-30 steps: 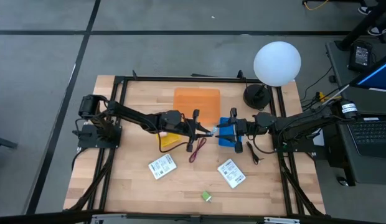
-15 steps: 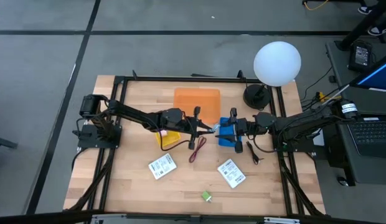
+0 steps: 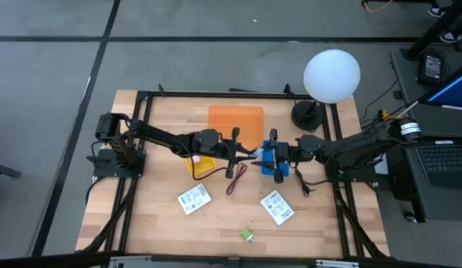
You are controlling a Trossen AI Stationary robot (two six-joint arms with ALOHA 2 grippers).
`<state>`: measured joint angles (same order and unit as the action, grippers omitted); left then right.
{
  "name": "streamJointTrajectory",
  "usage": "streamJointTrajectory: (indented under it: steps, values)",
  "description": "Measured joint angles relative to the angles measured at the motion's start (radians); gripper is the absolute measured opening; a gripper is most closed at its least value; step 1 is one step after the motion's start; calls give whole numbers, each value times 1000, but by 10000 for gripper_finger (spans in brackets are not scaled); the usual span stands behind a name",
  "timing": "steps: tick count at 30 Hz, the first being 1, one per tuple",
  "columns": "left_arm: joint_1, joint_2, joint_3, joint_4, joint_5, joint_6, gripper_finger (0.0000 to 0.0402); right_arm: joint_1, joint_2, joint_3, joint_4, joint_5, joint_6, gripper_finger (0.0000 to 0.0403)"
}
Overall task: Pick and place items into bin
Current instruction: Put the blue charger cable into the blue bin
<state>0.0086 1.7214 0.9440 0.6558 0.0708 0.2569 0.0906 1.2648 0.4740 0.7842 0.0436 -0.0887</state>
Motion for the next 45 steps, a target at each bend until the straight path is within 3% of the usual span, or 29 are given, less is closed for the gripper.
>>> streamJointTrajectory:
  steps: [8,17,32,37,45]
  values:
    - [-2,0,0,-16,0,-2,29,0,0,0,-10,42,-4,148]
    - [-2,-5,0,-48,-7,0,35,0,0,-1,-18,38,-40,21]
    - [-15,-180,-2,-444,-55,10,113,0,-49,-1,-92,43,-14,17]
    - [-29,-225,-41,-446,-62,8,91,0,-105,-1,-178,66,49,17]
    - [-55,-366,-150,-447,-167,-9,8,0,-181,-1,-376,153,210,17]
